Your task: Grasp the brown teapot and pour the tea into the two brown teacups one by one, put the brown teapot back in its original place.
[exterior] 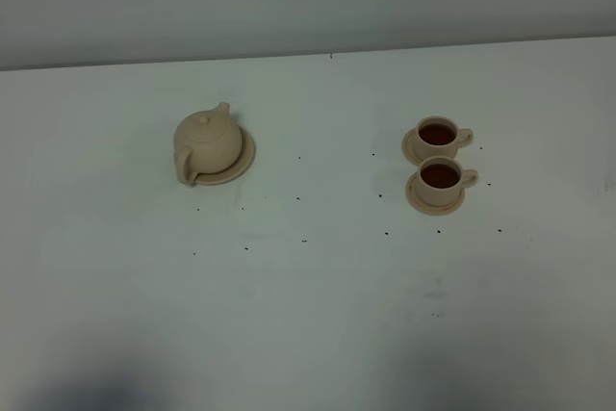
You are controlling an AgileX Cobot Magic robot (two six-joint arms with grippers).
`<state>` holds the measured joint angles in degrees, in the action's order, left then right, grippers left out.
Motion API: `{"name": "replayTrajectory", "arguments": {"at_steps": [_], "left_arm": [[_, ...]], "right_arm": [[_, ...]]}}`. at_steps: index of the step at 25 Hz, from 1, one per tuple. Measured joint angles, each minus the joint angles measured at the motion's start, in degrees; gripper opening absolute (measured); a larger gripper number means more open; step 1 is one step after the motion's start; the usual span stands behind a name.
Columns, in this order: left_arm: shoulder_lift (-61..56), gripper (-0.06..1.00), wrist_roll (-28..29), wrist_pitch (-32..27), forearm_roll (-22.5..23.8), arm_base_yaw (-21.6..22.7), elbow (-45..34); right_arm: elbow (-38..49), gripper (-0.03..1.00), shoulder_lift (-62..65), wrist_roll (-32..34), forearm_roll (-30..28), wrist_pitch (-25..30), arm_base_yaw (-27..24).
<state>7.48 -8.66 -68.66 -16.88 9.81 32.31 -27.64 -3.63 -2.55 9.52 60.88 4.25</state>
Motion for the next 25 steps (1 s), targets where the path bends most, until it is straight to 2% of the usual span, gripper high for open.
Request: {"name": "replayTrajectory", "arguments": {"at_steps": [5,12,19,25], "left_arm": [[-0.1,0.37,-0.9,0.0,-0.8,-0.1,0.0],[-0.1,0.37,-3.6,0.0,-0.6,-5.4,-0.1],[-0.2,0.37,-5.1,7.2,0.5,-5.8,-2.8],[-7.1,0.37,-5.7,8.4,0.4,-5.8,-3.3]], "right_arm": [[0.0,0.35,0.0,0.0,0.0,0.0,0.0],[0.0,0.35,0.0,0.0,0.0,0.0,0.0],[0.0,0.35,0.0,0.0,0.0,0.0,0.0],[0.0,0.35,0.0,0.0,0.0,0.0,0.0]]}}
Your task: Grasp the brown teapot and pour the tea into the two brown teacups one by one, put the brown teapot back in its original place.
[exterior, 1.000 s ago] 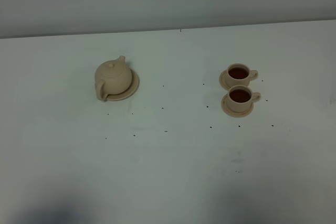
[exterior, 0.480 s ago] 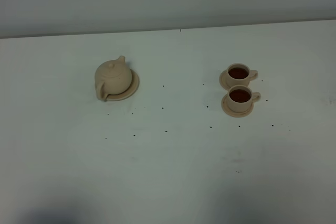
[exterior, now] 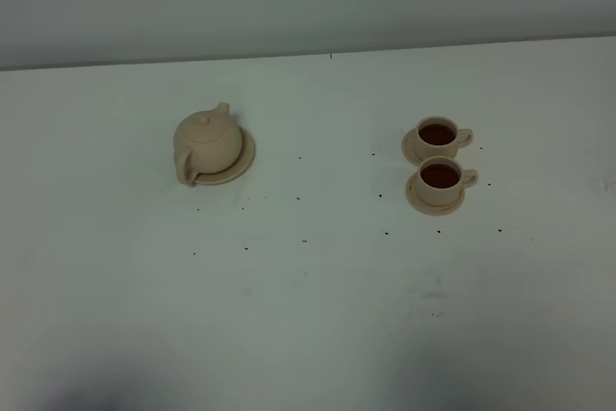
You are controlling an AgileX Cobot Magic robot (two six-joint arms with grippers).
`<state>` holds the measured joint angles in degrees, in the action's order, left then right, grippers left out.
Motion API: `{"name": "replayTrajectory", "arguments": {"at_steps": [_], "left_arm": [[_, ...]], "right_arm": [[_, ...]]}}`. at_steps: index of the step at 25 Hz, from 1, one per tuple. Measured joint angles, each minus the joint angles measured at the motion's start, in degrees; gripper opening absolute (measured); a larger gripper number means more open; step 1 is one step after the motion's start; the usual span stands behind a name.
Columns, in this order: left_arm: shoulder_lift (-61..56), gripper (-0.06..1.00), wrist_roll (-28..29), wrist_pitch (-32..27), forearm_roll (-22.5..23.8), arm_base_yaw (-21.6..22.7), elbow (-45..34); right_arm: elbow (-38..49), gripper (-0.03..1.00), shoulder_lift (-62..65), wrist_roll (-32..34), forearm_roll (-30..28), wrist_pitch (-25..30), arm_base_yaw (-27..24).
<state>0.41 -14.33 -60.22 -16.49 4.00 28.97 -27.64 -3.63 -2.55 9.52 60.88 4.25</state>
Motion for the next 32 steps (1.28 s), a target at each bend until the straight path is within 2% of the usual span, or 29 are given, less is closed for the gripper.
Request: {"name": "replayTrajectory", "arguments": {"at_steps": [3,9,18,21,25,32], "left_arm": [[-0.6,0.37,-1.4,0.0,-0.4,-0.6,0.0],[-0.8,0.37,-1.6,0.0,-0.5,-4.6,0.0],[-0.8,0.37,-1.7,0.0,-0.1,-5.1,0.0],[-0.8,0.36,-1.7,0.0,1.3,-5.1,0.0],[-0.8,0.32,-1.5,0.1,5.5,-5.1,0.0],[-0.8,0.25,-1.1,0.2,8.1,-5.1,0.0]], "right_arm": [[0.0,0.35,0.0,0.0,0.0,0.0,0.0],[0.0,0.35,0.0,0.0,0.0,0.0,0.0],[0.0,0.35,0.0,0.0,0.0,0.0,0.0],[0.0,0.35,0.0,0.0,0.0,0.0,0.0],[0.0,0.35,0.0,0.0,0.0,0.0,0.0],[0.0,0.35,0.0,0.0,0.0,0.0,0.0]]}}
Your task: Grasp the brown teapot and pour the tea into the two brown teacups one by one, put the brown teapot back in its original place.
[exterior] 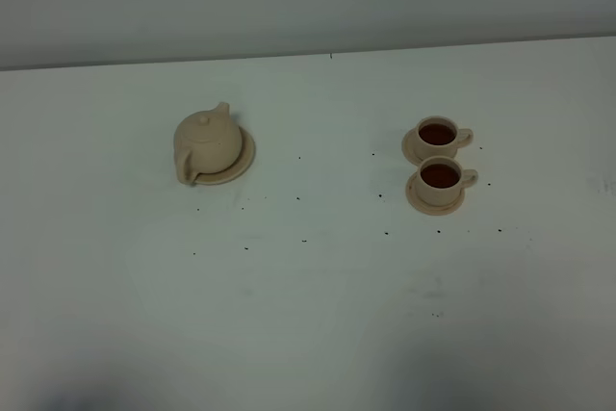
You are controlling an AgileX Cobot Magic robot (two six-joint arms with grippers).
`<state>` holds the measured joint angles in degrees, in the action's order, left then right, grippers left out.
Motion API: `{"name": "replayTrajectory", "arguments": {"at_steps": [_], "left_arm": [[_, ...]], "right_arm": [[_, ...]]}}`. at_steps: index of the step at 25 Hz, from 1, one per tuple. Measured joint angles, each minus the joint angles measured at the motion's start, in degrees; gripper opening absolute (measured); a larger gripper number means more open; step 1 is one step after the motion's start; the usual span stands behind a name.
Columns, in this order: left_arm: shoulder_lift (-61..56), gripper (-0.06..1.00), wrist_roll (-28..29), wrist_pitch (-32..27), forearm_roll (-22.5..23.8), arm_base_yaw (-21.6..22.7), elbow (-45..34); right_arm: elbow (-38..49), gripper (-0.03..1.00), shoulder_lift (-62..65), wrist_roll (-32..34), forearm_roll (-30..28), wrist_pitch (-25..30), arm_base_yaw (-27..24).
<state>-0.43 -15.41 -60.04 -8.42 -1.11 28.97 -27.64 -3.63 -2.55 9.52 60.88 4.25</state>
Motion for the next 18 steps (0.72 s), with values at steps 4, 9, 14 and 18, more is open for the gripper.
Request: {"name": "replayTrajectory", "arguments": {"at_steps": [4,9,14,18], "left_arm": [[0.0,0.24,1.7,0.1,2.0,0.0,0.0],[0.0,0.24,3.3,0.2,3.8,0.0,0.0],[0.1,0.24,6.6,0.2,7.5,0.0,0.0],[1.9,0.24,9.3,-1.1,11.6,0.0,0.2]], "right_arm": [[0.0,0.35,0.0,0.0,0.0,0.0,0.0],[0.0,0.35,0.0,-1.4,0.0,0.0,0.0],[0.0,0.35,0.0,-6.8,0.2,0.4,0.0],[0.0,0.35,0.0,-10.8,-0.8,0.9,0.0]]}}
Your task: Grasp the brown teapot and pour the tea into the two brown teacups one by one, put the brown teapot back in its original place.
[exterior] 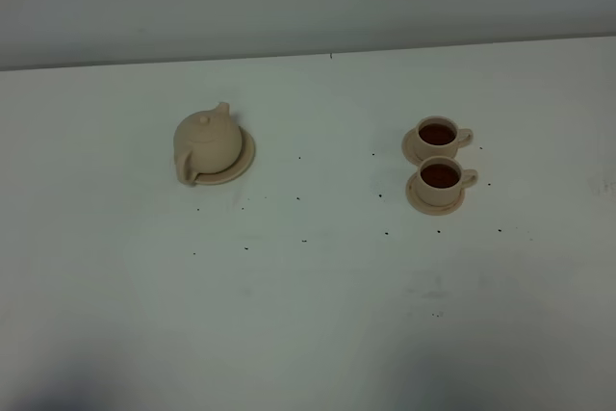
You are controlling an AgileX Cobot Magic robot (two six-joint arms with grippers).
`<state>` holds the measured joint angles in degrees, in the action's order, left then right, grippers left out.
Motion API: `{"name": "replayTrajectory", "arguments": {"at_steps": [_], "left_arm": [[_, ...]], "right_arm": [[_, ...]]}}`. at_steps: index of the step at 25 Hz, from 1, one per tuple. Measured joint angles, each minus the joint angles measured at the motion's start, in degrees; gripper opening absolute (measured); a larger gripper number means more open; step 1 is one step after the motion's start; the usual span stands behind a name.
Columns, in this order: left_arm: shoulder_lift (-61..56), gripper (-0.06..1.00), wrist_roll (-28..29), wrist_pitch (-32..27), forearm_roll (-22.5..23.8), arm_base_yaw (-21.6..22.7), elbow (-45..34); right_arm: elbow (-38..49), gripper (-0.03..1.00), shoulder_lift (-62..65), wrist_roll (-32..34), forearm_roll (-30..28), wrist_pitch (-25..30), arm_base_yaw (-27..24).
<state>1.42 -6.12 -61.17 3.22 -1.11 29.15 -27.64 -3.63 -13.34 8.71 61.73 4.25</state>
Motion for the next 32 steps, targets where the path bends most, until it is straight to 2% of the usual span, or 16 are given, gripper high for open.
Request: {"name": "replayTrajectory", "arguments": {"at_steps": [5,11,16,20,27,32], "left_arm": [[1.5,0.24,2.2,-0.3,-0.2,0.0,0.0],[1.5,0.24,2.1,2.5,-7.9,0.0,0.0],[1.5,0.24,1.1,3.1,-11.0,0.0,0.0],[1.5,0.24,0.7,3.0,-15.2,0.0,0.0],[1.3,0.24,-7.3,1.5,-16.8,-0.5,0.0],[0.1,0.24,-7.5,1.3,-14.9,-0.6,-0.1]], "right_arm": [[0.0,0.35,0.0,-1.5,-2.0,0.0,0.0],[0.0,0.35,0.0,-1.3,-2.0,0.1,0.0],[0.0,0.35,0.0,-1.3,-2.0,0.1,0.0],[0.0,0.35,0.0,-1.3,-2.0,0.1,0.0],[0.0,0.35,0.0,-1.3,-2.1,0.1,0.0],[0.0,0.35,0.0,-1.3,-2.1,0.1,0.0]]}}
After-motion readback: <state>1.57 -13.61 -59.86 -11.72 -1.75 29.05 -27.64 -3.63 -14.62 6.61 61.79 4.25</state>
